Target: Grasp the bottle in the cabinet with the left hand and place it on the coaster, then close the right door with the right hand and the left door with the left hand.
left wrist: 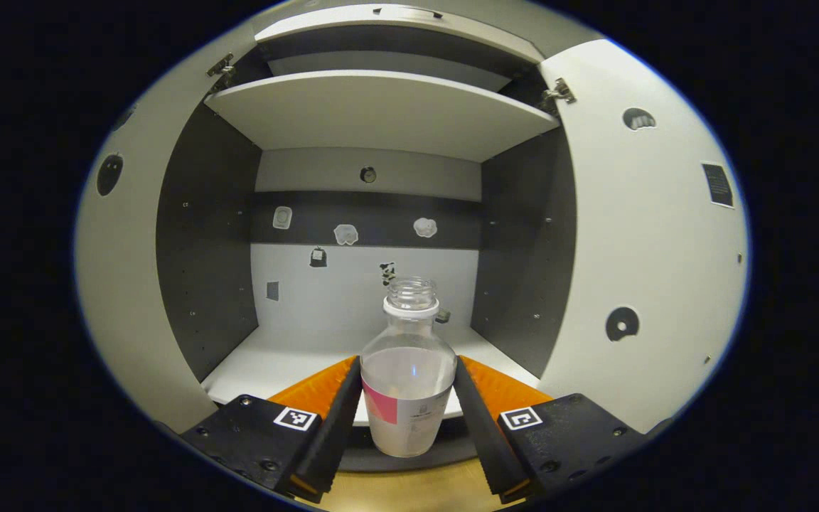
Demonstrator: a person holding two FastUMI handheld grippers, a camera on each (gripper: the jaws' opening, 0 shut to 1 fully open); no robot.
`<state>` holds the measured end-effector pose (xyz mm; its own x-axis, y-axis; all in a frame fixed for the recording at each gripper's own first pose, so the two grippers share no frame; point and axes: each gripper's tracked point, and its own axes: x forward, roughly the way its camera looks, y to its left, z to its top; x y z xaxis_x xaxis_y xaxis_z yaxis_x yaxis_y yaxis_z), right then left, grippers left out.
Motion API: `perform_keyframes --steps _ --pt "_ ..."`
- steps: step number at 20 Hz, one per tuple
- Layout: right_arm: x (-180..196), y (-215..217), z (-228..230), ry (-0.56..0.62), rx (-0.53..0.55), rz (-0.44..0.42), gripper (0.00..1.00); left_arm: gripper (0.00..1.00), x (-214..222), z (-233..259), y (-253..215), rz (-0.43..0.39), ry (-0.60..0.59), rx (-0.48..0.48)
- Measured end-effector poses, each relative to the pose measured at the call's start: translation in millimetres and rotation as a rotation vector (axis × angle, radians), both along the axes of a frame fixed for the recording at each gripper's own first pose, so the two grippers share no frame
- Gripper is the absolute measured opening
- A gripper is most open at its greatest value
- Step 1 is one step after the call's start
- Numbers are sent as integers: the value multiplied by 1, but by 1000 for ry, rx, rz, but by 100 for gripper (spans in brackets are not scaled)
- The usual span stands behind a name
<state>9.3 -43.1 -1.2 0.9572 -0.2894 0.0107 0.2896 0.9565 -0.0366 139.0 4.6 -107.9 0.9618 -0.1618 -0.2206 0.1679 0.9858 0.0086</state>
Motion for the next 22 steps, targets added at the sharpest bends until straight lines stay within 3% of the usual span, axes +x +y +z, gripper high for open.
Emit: perform_keyframes --steps 5,10,15,22 --pt "-19 4 7 -5 -4 -1 93 79 -63 -28 -18 -154 12 -8" --pt "-31 1 18 -23 7 -10 100 79 -123 -72 -44 -343 37 -32" --pt "-34 -8 32 -43 17 -26 96 79 -180 -139 -60 -485 140 -65" --pt "-37 -28 40 -48 24 -60 96 80 -251 -225 -74 -648 277 -20"
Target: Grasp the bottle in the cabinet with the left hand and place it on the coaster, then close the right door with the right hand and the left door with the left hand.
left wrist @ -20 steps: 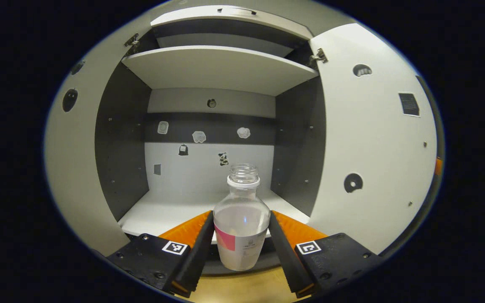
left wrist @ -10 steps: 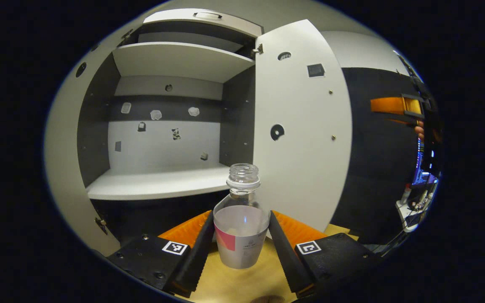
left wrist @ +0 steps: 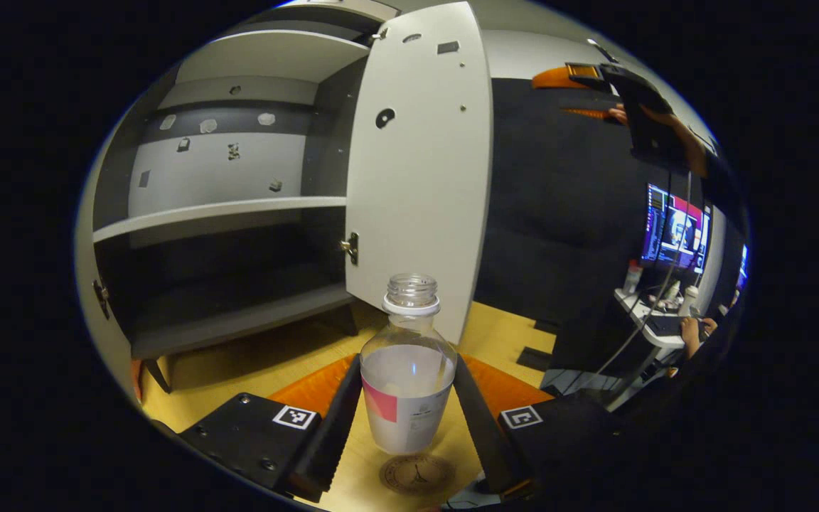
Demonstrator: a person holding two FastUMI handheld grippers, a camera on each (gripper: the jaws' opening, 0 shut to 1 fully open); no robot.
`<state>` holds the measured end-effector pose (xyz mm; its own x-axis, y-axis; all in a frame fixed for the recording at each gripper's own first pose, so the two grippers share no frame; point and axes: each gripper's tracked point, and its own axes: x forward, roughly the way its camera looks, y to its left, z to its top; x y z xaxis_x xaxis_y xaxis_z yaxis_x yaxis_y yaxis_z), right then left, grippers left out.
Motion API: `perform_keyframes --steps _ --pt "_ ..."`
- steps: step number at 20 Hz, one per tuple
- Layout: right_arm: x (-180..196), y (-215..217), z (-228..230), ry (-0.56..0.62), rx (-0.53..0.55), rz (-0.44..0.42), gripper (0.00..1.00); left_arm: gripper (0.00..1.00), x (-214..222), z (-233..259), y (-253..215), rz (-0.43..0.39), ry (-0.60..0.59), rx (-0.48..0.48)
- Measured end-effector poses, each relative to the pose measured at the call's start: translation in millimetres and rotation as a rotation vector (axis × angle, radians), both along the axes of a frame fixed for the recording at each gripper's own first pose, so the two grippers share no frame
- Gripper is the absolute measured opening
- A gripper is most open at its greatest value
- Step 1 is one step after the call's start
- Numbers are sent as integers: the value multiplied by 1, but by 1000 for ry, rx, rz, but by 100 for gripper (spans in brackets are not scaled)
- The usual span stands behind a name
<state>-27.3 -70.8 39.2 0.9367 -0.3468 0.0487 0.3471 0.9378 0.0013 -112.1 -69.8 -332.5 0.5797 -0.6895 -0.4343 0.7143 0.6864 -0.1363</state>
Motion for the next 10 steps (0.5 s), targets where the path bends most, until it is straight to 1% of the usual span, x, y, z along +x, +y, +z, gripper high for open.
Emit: perform_keyframes --steps 1,3,7,10 --pt "0 -1 2 1 1 -2 100 80 -8 -9 -2 -17 12 -4" --pt "-1 -2 3 0 7 -2 100 80 -17 -23 -4 -21 39 -12" --pt "0 0 4 5 25 5 100 80 -26 -49 3 30 93 -32" --pt "2 3 5 5 34 13 100 80 -27 -60 15 71 96 -24"
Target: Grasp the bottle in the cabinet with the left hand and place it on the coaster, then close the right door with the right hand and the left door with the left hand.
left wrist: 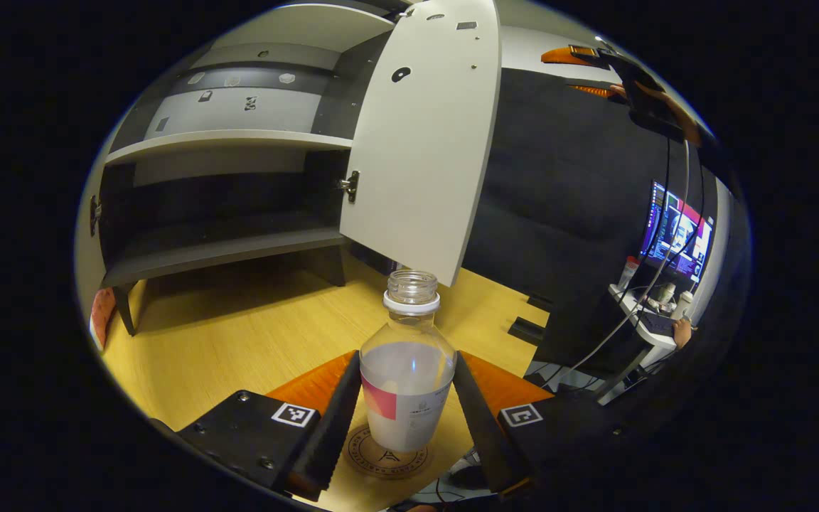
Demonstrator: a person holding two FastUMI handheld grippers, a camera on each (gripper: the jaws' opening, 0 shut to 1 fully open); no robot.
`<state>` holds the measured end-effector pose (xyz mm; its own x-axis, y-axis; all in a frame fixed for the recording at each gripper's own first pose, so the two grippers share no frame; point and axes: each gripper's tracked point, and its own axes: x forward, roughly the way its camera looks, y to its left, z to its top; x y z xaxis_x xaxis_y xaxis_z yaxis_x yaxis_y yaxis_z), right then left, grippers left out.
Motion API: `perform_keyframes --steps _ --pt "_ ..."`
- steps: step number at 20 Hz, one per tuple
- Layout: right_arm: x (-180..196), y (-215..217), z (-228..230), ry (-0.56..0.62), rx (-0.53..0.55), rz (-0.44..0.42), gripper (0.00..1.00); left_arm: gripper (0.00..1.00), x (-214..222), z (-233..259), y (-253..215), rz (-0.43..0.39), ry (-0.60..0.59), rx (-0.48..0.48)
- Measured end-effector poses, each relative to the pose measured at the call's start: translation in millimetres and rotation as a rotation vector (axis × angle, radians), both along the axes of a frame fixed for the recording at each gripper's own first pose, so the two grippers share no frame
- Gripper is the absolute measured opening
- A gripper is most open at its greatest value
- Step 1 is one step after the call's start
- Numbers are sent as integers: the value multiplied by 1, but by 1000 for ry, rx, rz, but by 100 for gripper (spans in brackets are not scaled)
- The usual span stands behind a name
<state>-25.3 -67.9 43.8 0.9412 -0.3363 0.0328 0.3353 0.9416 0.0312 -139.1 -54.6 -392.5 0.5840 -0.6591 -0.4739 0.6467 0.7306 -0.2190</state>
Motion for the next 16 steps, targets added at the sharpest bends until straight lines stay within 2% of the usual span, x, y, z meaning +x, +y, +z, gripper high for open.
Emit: perform_keyframes --steps 7,11,12,16 --pt "6 3 0 -1 18 16 100 82 -9 -8 5 12 -20 18" --pt "8 8 -3 3 11 29 100 82 -12 -8 10 28 -27 69" --pt "8 8 -6 6 8 31 96 82 -13 -5 9 27 -26 66" --pt "6 9 -9 13 -3 36 96 82 -12 9 5 39 -26 50"
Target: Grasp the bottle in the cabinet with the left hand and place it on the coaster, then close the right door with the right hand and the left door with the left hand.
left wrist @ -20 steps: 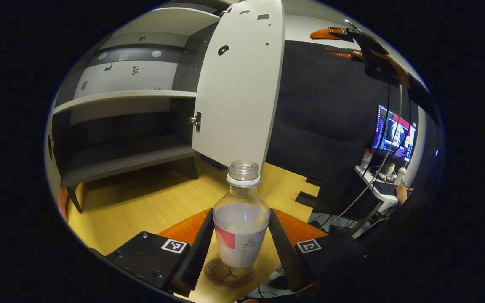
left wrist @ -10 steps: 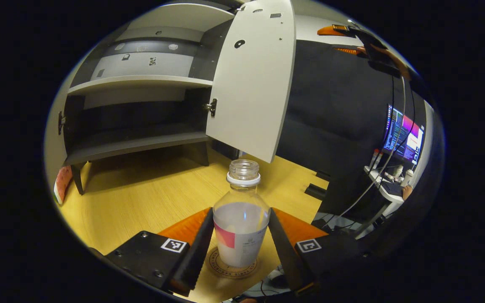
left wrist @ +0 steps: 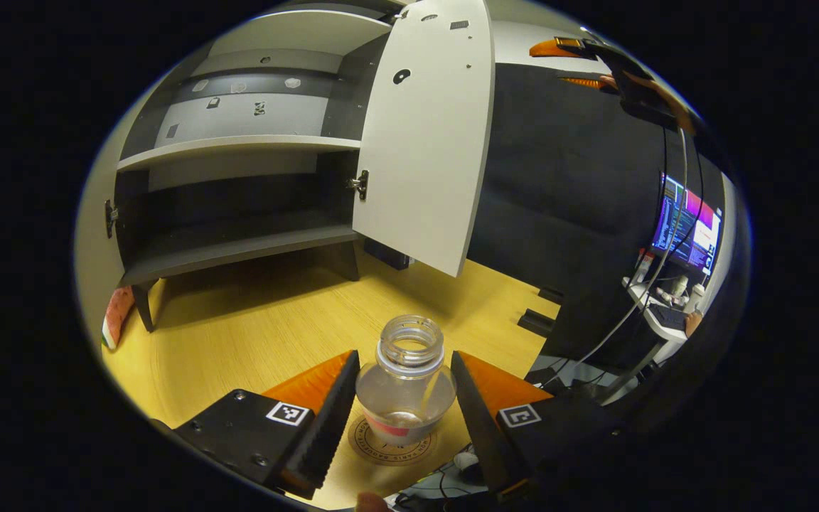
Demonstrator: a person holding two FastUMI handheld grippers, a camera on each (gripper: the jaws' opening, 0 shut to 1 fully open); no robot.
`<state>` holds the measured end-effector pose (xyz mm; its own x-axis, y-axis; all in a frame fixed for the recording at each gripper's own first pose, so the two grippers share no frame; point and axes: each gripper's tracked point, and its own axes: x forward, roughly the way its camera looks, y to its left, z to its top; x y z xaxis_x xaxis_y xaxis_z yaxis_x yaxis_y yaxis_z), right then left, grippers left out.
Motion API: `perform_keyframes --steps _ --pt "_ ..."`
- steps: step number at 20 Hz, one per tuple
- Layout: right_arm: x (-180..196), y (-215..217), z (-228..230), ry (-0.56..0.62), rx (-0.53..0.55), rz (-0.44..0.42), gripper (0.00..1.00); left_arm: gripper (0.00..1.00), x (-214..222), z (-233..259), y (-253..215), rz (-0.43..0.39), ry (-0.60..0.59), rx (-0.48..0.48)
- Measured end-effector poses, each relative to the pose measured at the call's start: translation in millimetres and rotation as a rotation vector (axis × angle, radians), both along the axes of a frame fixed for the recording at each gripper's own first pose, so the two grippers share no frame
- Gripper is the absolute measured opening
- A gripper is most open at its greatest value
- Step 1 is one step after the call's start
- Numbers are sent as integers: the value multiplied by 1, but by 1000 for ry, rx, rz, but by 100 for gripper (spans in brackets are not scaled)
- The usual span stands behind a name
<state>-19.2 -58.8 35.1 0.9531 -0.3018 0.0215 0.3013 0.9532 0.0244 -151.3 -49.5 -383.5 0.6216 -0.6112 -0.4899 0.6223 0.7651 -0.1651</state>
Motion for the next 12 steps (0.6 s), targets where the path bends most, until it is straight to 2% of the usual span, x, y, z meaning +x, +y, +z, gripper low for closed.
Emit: perform_keyframes --steps 1,2,7,8,12 --pt "-1 0 0 0 -2 1 93 82 0 3 -1 2 -6 -2" --pt "-1 0 -2 2 -4 2 96 82 0 8 -2 4 -13 -4" --pt "-2 0 -9 13 -10 15 96 82 3 29 -5 12 -52 3" --pt "-2 1 -10 13 -13 19 100 82 5 37 -5 22 -59 -2" --pt "1 3 -15 18 -30 36 96 82 22 77 -6 85 -102 -55"
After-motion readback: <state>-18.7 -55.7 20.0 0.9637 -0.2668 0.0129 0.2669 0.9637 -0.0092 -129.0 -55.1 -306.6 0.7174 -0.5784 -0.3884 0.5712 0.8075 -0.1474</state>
